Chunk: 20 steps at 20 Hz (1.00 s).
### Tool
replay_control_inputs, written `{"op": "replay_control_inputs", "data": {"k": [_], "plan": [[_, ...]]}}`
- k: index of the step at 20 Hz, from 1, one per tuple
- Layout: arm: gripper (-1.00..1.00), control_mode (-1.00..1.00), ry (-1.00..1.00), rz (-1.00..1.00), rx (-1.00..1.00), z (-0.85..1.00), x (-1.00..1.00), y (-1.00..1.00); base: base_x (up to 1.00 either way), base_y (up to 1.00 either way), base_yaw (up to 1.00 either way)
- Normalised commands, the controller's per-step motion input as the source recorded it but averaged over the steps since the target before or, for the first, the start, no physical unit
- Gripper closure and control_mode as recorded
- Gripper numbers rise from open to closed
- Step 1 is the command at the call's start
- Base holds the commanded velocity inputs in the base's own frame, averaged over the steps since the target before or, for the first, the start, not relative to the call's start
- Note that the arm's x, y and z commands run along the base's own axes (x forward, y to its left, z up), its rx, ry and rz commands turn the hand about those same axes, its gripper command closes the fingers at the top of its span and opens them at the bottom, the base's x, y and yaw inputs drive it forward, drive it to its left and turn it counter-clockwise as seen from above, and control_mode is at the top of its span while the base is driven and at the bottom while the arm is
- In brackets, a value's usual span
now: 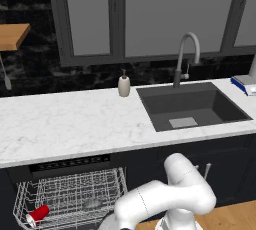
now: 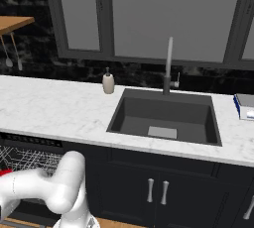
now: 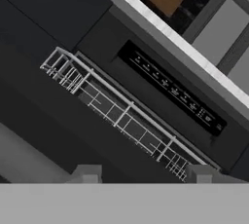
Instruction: Pick up the cup and bowl from the counter, place them in the dishwasher, and close the dishwasher door.
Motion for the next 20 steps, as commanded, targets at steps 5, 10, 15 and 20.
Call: {"op": "replay_control_inputs", "data": {"k": [5, 10, 15, 20], "plan": [[-1.00, -1.00, -0.02, -0.16, -0.06, -0.53, 0.00, -0.51, 0.00, 0.00, 0.00], [-1.00, -1.00, 0.00, -0.22, -0.03, -0.30, 0.06, -0.81, 0.00, 0.00, 0.00], [-1.00, -1.00, 0.08, -0.27, -0.03, -0.07, 0.42, -1.00, 0.00, 0.00, 0.00], [-1.00, -1.00, 0.27, -0.21, -0.02, 0.00, 0.60, -0.96, 0.00, 0.00, 0.00]]}}
